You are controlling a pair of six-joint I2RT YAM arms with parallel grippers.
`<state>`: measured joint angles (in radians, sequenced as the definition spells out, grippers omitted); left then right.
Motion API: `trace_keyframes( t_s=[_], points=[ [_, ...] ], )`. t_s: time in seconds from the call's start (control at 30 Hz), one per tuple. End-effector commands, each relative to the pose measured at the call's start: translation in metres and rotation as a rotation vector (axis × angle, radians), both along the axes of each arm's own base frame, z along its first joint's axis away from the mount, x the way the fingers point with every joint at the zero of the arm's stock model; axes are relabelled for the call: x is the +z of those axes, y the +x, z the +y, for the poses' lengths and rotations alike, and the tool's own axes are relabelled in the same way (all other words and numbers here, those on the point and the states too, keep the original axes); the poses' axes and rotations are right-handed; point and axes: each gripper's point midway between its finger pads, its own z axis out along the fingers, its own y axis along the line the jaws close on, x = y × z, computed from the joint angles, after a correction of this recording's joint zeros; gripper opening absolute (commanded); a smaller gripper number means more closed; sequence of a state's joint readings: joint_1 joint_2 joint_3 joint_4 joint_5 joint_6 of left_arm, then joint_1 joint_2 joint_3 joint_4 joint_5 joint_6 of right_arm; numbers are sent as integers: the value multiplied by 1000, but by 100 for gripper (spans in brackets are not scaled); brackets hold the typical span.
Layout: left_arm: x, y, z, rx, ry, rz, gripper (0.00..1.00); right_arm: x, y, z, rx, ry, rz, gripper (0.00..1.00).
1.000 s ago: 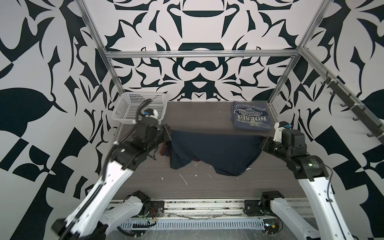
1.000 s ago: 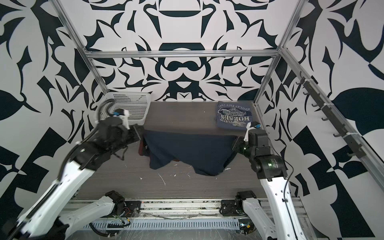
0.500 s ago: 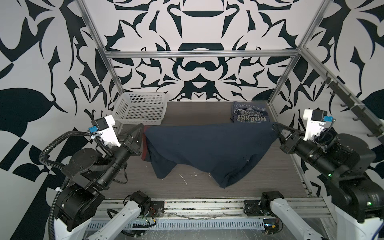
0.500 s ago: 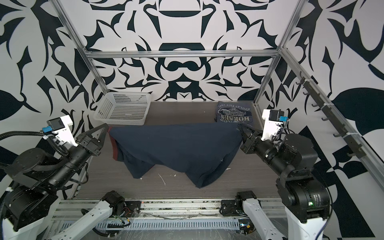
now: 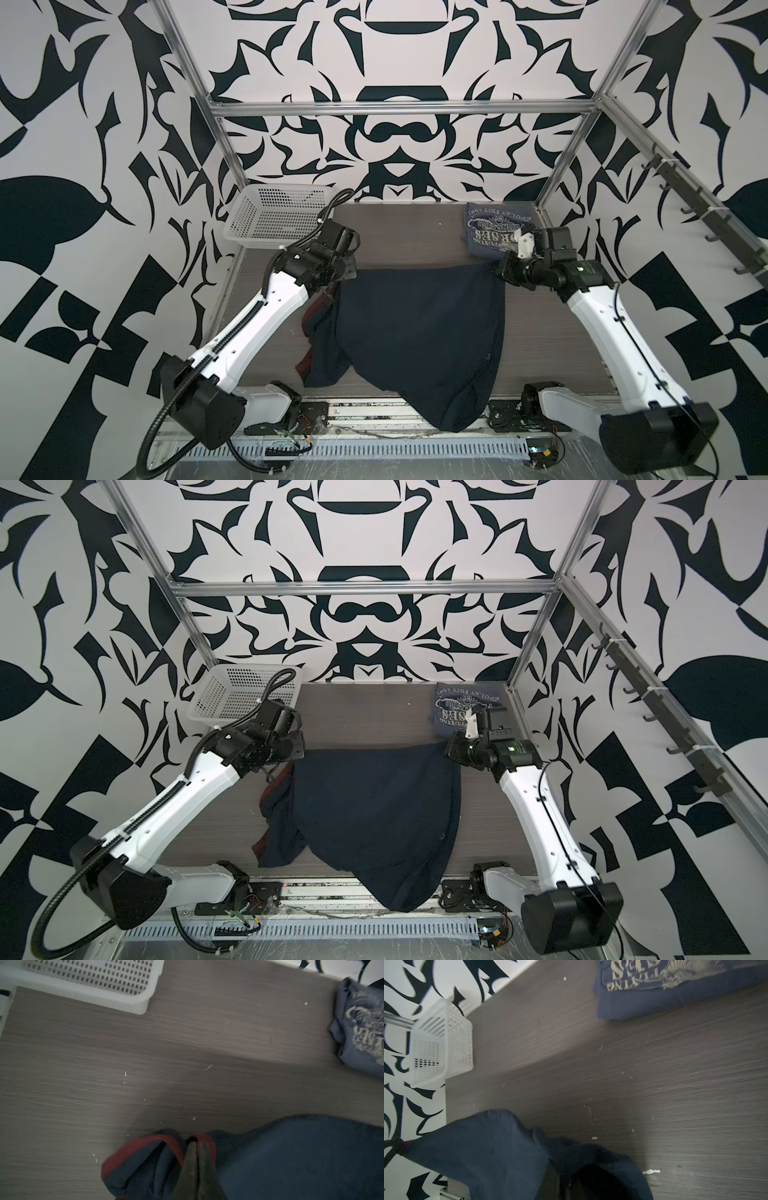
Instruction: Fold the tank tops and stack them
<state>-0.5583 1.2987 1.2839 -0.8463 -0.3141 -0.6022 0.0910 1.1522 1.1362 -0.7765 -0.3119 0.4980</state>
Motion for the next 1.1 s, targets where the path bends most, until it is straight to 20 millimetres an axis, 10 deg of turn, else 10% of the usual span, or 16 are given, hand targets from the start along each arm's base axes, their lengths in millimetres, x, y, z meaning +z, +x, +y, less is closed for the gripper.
trace_keyframes(
  t_s=[0.0,0.3,0.6,0.83,1.07],
  points=[
    [70,-19,12,11,-145,-211,0,66,5,7,31,51,-225,0],
    [241,-121,64,-101,-446,-859,0,214,-50,19,136,129,-631,0],
    [297,-175,51,-348,-525,-919,0,282,-105,22,158,218,-809,0],
    [271,-133,46,-245,-445,-819,0,240,-67,9,74,132,-685,0],
    [140,-10,3,-29,-241,-394,0,137,30,4,16,37,-417,0]
  ],
)
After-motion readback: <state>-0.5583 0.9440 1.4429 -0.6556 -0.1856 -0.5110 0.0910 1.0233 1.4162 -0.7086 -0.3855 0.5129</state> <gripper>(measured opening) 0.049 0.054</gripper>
